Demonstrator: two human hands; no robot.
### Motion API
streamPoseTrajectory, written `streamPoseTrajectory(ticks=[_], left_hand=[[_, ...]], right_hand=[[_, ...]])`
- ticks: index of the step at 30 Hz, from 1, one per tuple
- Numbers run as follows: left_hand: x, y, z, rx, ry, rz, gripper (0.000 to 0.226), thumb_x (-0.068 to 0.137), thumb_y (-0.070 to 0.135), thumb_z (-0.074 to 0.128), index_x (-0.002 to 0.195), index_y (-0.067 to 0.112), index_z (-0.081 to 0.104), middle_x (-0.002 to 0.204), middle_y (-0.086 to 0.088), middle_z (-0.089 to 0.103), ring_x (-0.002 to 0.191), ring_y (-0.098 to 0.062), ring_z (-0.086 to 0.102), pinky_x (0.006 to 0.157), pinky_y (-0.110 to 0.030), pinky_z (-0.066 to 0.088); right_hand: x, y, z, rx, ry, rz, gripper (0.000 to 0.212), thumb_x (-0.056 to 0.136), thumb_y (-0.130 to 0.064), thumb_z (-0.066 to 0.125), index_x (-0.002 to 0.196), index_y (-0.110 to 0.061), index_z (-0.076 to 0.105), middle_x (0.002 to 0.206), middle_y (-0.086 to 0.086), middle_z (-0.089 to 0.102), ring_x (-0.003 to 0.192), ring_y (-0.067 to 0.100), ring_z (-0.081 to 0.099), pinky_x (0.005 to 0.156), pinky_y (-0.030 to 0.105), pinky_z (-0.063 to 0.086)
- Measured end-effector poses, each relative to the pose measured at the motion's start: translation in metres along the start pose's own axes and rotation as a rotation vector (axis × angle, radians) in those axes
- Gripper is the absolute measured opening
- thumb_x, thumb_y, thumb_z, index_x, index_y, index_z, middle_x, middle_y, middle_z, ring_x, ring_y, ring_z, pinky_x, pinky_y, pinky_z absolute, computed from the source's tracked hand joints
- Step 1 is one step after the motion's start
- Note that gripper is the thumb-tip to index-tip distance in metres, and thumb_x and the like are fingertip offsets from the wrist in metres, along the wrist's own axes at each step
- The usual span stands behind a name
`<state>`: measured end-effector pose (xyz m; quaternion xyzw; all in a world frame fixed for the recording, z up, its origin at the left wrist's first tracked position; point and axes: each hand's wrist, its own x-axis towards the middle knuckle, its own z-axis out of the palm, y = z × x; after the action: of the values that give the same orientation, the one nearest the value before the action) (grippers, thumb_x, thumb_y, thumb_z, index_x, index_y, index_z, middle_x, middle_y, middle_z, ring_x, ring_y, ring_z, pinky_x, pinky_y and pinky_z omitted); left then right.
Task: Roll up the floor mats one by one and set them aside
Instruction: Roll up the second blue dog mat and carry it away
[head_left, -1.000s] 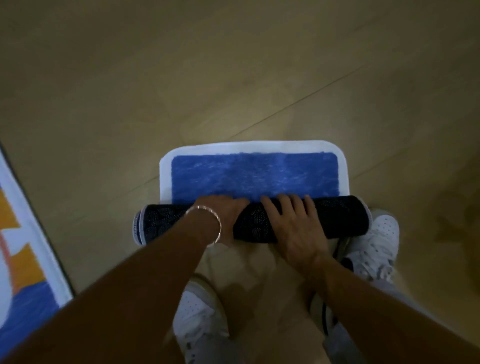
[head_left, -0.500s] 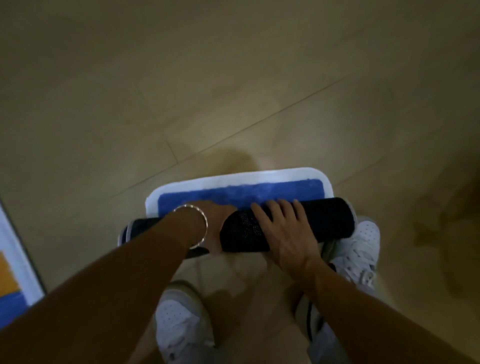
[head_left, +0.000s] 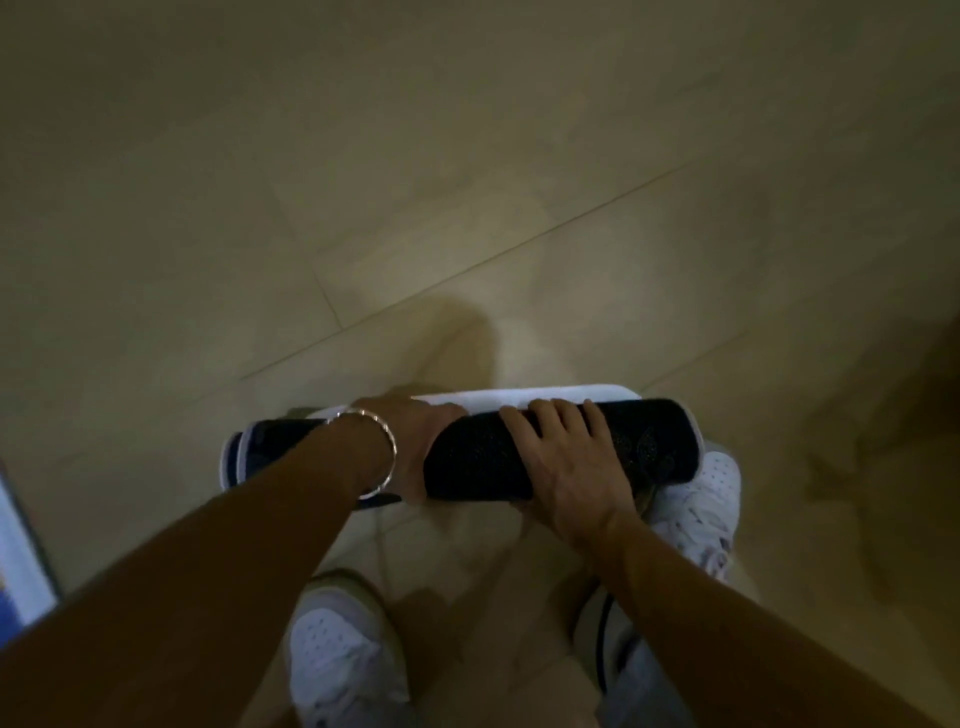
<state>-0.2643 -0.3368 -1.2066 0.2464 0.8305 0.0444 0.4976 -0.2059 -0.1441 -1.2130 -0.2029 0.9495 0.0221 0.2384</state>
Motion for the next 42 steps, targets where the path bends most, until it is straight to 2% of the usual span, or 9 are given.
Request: streamPoseTrajectory(ticks=[3, 5, 7, 12, 16, 25, 34, 38, 42], left_hand=[[-0.007, -0.002, 0.017, 0.048, 0.135, -0.055, 0.117, 0.063, 0.058, 0.072, 0.148, 0.035, -0.004, 0.150, -0.002, 0.023, 0.136, -0.025, 0.027, 0.109, -0.041, 0.031], [-0.014, -0.004, 0.022, 0.053, 0.188, -0.107, 0.125, 0.062, 0.064, 0.071, 0.147, 0.032, -0.015, 0.153, -0.002, 0.008, 0.140, -0.026, 0.012, 0.111, -0.047, 0.023], [-0.013, -0.005, 0.016, 0.007, 0.175, -0.133, 0.130, 0.058, 0.065, 0.073, 0.146, 0.031, -0.017, 0.154, -0.001, 0.005, 0.142, -0.025, 0.008, 0.112, -0.049, 0.022], [-0.013, 0.009, 0.029, 0.095, 0.129, -0.163, 0.134, 0.059, 0.066, 0.073, 0.146, 0.023, -0.019, 0.155, -0.006, 0.001, 0.143, -0.027, 0.007, 0.109, -0.055, 0.022], [-0.012, 0.017, 0.041, 0.163, 0.108, -0.217, 0.133, 0.063, 0.063, 0.072, 0.145, 0.021, -0.025, 0.155, -0.009, -0.005, 0.143, -0.029, 0.002, 0.109, -0.059, 0.019], [-0.017, 0.031, 0.049, 0.142, -0.043, -0.243, 0.130, 0.070, 0.048, 0.072, 0.141, 0.020, -0.032, 0.154, -0.012, -0.016, 0.143, -0.033, -0.007, 0.109, -0.061, 0.017], [-0.031, 0.053, 0.069, 0.201, 0.141, -0.267, 0.085, 0.096, 0.033, 0.042, 0.145, 0.013, -0.024, 0.152, -0.019, 0.000, 0.138, -0.035, 0.013, 0.102, -0.060, 0.026], [-0.030, 0.048, 0.063, 0.179, 0.135, -0.260, 0.087, 0.093, 0.031, 0.047, 0.147, 0.017, -0.020, 0.148, -0.017, 0.010, 0.132, -0.033, 0.021, 0.099, -0.059, 0.031], [-0.027, 0.049, 0.065, 0.127, 0.094, -0.266, 0.108, 0.082, 0.038, 0.062, 0.145, 0.019, -0.023, 0.147, -0.014, 0.009, 0.134, -0.032, 0.017, 0.099, -0.064, 0.029]], right_hand=[[0.023, 0.008, -0.018, 0.075, -0.206, -0.051, 0.077, 0.076, -0.041, 0.071, 0.140, -0.022, 0.033, 0.129, 0.010, 0.047, 0.117, 0.034, 0.047, 0.104, 0.047, 0.032], [0.049, 0.016, -0.032, 0.127, -0.391, -0.081, 0.077, 0.071, -0.043, 0.075, 0.134, -0.024, 0.035, 0.125, 0.006, 0.050, 0.112, 0.029, 0.050, 0.099, 0.045, 0.041], [0.066, 0.020, -0.039, 0.128, -0.500, -0.082, 0.082, 0.065, -0.045, 0.080, 0.132, -0.025, 0.037, 0.124, 0.005, 0.050, 0.112, 0.028, 0.051, 0.097, 0.045, 0.044], [0.034, 0.009, -0.032, 0.013, -0.371, -0.055, 0.101, 0.067, -0.046, 0.078, 0.145, -0.024, 0.016, 0.149, 0.009, 0.019, 0.138, 0.032, 0.018, 0.112, 0.053, 0.022], [0.028, 0.005, -0.029, 0.004, -0.437, -0.054, 0.111, 0.072, -0.052, 0.072, 0.150, -0.023, -0.001, 0.157, 0.009, 0.001, 0.144, 0.032, 0.002, 0.114, 0.055, 0.008], [0.017, 0.003, -0.028, 0.021, -0.524, -0.087, 0.111, 0.075, -0.049, 0.071, 0.151, -0.021, -0.005, 0.158, 0.012, -0.001, 0.145, 0.033, 0.001, 0.115, 0.056, 0.007], [-0.002, -0.014, -0.019, -0.030, -0.415, 0.010, 0.108, 0.078, -0.041, 0.071, 0.151, -0.018, -0.006, 0.147, 0.013, 0.020, 0.135, 0.034, 0.021, 0.112, 0.059, 0.011], [0.021, -0.009, -0.033, 0.026, -0.600, 0.014, 0.110, 0.069, -0.046, 0.079, 0.148, -0.016, 0.008, 0.144, 0.012, 0.018, 0.134, 0.034, 0.019, 0.108, 0.063, 0.021], [0.029, -0.014, -0.038, 0.005, -0.643, 0.040, 0.099, 0.069, -0.042, 0.081, 0.141, -0.013, 0.020, 0.141, 0.011, 0.018, 0.133, 0.033, 0.019, 0.104, 0.065, 0.028]])
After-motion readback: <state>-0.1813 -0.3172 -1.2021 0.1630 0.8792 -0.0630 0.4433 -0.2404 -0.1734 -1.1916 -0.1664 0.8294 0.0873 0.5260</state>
